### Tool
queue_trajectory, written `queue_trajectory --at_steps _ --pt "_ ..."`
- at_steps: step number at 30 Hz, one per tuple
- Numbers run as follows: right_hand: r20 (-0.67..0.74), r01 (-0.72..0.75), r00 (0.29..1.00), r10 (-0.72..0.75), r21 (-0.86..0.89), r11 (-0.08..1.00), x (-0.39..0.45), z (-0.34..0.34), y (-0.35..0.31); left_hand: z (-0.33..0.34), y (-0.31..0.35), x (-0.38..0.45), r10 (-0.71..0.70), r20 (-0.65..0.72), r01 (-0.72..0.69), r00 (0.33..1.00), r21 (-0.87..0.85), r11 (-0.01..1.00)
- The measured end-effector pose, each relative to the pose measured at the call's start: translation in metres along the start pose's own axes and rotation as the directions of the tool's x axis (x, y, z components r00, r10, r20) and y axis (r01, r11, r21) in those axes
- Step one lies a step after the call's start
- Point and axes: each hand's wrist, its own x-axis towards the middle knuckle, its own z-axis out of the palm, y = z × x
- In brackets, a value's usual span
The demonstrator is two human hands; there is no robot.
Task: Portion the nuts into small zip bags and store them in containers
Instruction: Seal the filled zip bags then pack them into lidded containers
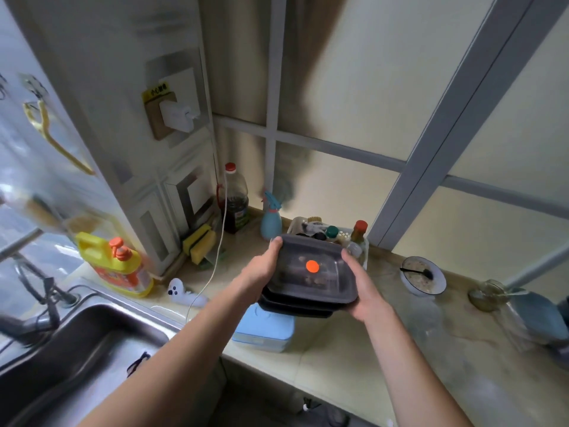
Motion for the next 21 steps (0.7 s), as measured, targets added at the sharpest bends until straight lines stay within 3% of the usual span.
queue_trajectory --at_steps 9,12,21 --pt "-0.018 -0.106 0.994 0.104 -0.082 0.991 0.006 -0.104 -0.022 0.112 -0.012 -0.015 -0.028 0.020 0.028 0.999 -0.010 1.000" --pt "-0.013 -0.128 0.992 0.127 -0.107 0.986 0.014 -0.131 -0.023 0.141 -0.043 0.026 -0.010 -0.017 0.009 1.000 -0.033 0.999" --pt "-0.025 -0.216 0.976 0.215 -0.179 0.960 0.032 -0.163 0.009 0.168 -0.065 0.005 -0.203 -0.044 0.193 0.978 -0.162 0.968"
